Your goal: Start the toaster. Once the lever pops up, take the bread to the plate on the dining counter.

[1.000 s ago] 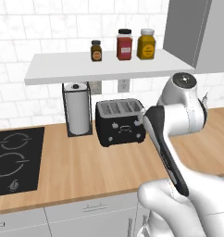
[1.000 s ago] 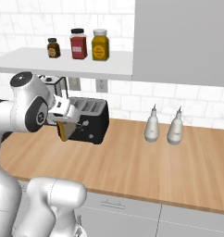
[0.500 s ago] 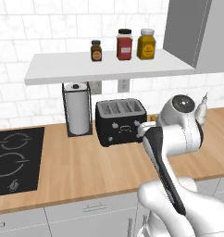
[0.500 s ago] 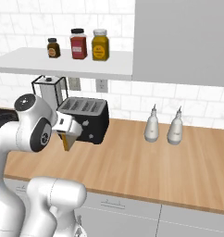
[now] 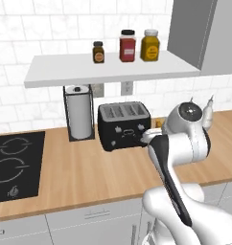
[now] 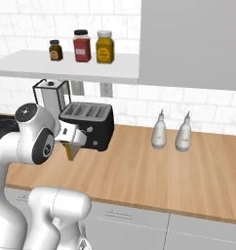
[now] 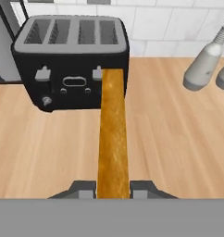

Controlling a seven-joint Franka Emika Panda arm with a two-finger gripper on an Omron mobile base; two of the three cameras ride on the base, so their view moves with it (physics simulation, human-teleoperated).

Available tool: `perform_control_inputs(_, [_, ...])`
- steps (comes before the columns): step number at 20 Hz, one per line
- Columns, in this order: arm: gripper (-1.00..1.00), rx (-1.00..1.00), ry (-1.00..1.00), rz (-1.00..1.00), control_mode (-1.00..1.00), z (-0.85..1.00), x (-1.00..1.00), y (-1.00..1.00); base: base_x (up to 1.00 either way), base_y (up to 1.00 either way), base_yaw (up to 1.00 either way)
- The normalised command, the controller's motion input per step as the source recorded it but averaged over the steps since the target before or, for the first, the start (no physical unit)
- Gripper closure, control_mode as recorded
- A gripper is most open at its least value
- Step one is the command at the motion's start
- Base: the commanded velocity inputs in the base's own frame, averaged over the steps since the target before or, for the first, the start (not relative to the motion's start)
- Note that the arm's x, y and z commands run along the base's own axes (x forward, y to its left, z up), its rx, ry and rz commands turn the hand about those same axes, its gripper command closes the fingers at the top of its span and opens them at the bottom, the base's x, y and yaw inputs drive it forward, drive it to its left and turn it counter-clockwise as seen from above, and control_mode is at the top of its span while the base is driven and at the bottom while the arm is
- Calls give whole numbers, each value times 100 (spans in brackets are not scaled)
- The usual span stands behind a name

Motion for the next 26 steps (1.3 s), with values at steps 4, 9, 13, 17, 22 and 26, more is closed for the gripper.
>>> perform_control_inputs(4, [100,0,0,0,100,0,0,0,-38,2,-21])
perform_control_inputs(9, [100,0,0,0,100,0,0,0,-67,16,-10])
perform_control_inputs(13, [100,0,0,0,100,0,0,0,-70,9,3])
perform_control_inputs(17, [100,0,0,0,100,0,0,0,-54,2,14])
perform_control_inputs(22, [100,0,0,0,100,0,0,0,-26,0,19])
perform_control_inputs(26, [100,0,0,0,100,0,0,0,-41,0,-1])
